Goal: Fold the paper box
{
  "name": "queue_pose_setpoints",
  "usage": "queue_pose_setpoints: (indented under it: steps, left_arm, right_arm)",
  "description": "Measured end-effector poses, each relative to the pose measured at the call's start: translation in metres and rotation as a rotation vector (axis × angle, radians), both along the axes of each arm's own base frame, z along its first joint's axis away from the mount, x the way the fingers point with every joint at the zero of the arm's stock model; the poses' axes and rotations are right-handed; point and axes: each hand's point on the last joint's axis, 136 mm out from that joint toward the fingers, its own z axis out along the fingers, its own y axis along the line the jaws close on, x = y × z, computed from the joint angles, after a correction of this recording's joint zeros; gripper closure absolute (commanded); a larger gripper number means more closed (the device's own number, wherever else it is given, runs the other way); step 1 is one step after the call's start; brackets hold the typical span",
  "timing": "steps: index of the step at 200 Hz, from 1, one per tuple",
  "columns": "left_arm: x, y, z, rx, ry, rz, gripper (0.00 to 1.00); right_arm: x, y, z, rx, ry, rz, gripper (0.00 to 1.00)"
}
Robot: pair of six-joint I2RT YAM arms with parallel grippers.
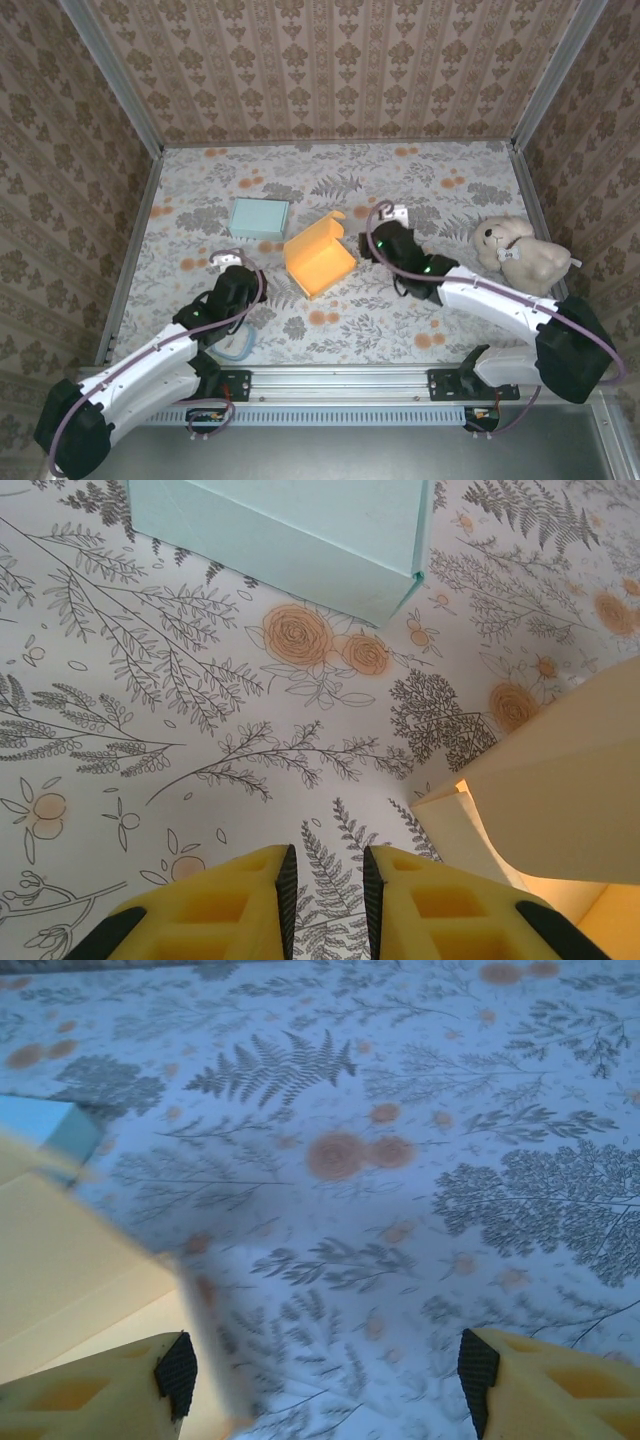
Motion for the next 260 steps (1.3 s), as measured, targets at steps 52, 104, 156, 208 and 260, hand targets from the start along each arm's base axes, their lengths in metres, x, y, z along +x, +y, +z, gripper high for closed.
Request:
queue_pose_setpoints:
  steps: [52, 104, 156, 208, 260]
  left_arm:
    - [-0.004, -0.006, -0.014, 0.016, 0.057, -0.031, 0.73]
    - [-0.004, -0.006, -0.017, 0.025, 0.065, -0.031, 0.73]
    - [-0.004, -0.007, -0.016, 0.034, 0.060, -0.046, 0.73]
    - [-0.004, -0.008, -0.016, 0.034, 0.058, -0.049, 0.73]
    - [-0.005, -0.013, -0.015, 0.033, 0.060, -0.066, 0.73]
  right_arm:
    - [0.026, 0.010, -0.014, -0.048, 0.030, 0.315, 0.47]
    - [0.030, 0.058, -0.038, -0.149, -0.059, 0.676, 0.56]
    - [0.035, 0.077, -0.038, -0.144, -0.142, 0.782, 0.60]
    - [0.042, 0.094, -0.036, -0.126, -0.177, 0.836, 0.70]
    - [0.039, 0.109, -0.041, -0.111, -0.168, 0.862, 0.94]
